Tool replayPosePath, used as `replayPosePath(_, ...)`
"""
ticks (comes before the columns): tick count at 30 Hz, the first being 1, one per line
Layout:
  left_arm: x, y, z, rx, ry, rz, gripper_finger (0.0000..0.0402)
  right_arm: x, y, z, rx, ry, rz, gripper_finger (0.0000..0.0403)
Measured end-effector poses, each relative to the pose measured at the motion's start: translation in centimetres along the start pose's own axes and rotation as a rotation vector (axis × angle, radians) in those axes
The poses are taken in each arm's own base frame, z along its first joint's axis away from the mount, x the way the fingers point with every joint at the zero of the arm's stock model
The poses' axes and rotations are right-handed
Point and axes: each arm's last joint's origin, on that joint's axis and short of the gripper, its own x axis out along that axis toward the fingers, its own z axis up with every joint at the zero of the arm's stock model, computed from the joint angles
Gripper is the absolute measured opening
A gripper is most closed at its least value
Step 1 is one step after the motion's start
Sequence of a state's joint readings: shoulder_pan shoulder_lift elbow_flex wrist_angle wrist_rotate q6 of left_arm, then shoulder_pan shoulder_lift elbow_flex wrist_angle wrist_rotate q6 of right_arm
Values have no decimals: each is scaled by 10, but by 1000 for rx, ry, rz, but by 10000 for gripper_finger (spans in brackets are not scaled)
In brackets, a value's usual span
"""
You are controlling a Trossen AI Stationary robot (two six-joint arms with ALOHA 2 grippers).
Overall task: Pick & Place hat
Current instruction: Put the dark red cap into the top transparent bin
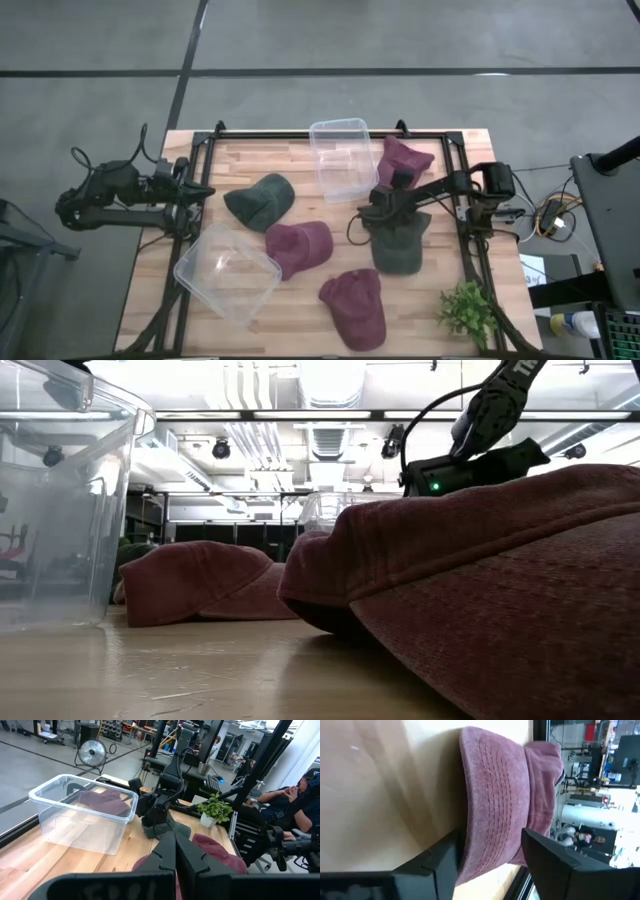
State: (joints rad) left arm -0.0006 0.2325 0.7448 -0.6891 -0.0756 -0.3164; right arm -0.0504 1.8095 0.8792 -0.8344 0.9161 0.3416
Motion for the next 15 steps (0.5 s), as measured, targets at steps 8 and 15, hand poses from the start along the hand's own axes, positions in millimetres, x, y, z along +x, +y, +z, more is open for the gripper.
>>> replayPosePath(8,0,0,0,-44,0,0,0,-2,-7,0,-27,32,-14,74)
replayPosePath(15,0,0,0,-44,0,0,0,-29,-32,-3,-16,11,-20,18)
